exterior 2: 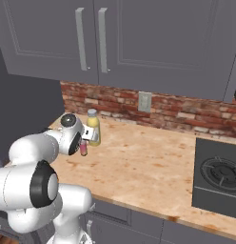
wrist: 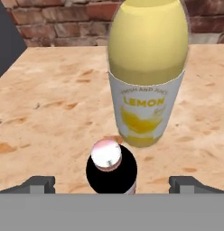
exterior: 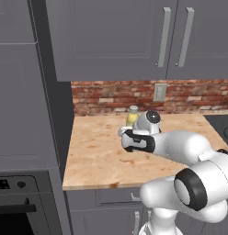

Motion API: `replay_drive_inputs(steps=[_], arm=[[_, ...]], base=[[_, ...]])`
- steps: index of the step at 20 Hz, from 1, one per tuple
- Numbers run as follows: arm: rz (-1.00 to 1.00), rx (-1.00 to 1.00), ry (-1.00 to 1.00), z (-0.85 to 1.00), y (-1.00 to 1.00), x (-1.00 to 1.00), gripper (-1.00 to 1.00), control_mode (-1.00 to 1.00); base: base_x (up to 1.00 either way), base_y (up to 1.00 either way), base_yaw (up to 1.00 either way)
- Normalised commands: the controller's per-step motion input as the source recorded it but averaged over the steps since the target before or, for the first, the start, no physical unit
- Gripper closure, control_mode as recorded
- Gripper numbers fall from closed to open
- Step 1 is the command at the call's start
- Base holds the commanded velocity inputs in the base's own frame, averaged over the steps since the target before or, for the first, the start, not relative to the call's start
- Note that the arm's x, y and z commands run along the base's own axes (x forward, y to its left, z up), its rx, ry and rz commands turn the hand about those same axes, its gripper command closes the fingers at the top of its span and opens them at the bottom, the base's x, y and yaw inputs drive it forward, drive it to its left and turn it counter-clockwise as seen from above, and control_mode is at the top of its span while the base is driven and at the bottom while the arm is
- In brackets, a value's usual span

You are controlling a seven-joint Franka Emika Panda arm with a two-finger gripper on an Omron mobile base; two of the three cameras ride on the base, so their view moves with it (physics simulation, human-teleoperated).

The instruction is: Move the drinks to the dining counter.

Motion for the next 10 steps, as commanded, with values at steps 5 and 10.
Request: replay_drive_inputs(steps=[5, 10], arm=[[0.02, 0.0, 0.0, -0.25, 0.0, 0.09, -1.0, -1.0], [0.02, 0.0, 0.0, -0.21, 0.04, 0.12, -1.0, -1.0]], base=[[0.0, 0.0, 0.0], [0.0, 0.0, 0.0]])
